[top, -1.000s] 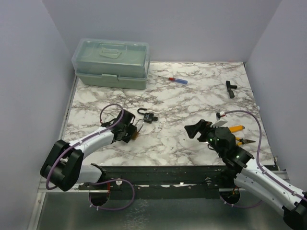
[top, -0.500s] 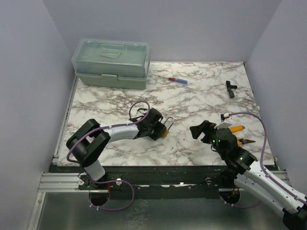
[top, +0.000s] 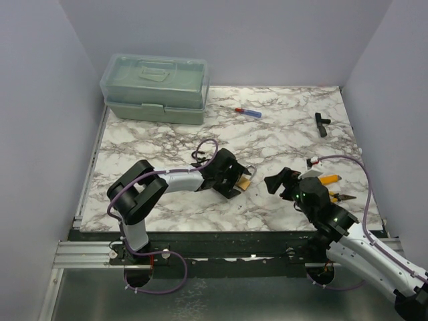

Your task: Unlock with the key

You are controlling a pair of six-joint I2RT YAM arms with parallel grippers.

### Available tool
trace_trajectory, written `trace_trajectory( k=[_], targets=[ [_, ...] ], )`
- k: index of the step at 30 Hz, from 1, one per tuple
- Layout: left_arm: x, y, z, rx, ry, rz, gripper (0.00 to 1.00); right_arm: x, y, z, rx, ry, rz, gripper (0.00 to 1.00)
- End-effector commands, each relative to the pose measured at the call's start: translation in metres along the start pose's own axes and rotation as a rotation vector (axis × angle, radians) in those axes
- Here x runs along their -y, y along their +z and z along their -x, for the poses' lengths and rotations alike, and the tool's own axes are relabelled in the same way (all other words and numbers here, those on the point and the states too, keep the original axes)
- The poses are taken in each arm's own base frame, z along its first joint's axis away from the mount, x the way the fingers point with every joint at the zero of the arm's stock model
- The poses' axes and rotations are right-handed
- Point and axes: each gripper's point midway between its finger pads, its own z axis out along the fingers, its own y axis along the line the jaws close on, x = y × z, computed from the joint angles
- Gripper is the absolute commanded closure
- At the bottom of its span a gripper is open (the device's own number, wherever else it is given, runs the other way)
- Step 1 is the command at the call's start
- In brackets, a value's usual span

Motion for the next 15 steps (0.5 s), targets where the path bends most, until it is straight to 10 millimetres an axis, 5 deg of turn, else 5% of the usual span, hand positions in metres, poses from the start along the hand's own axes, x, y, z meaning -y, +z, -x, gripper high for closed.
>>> trace_trajectory(
  k=[1, 9, 15],
  targets=[
    [-0.029, 0.008, -0.009, -0.045, 0.049, 0.092, 0.13, -0.009, 0.000, 0.007, -0.010, 0.012, 0.007, 0.09],
    [-0.008, -0.030, 0.015, 0.108, 0.272, 0.025, 0.17, -0.016, 0.011, -0.011, -0.170, 0.064, -0.091, 0.08],
    [-0.014, -0.048, 0.040, 0.225, 0.555, 0.034, 0.25, -0.020, 0.029, -0.040, -0.280, 0.062, -0.090, 0.13]
  ],
)
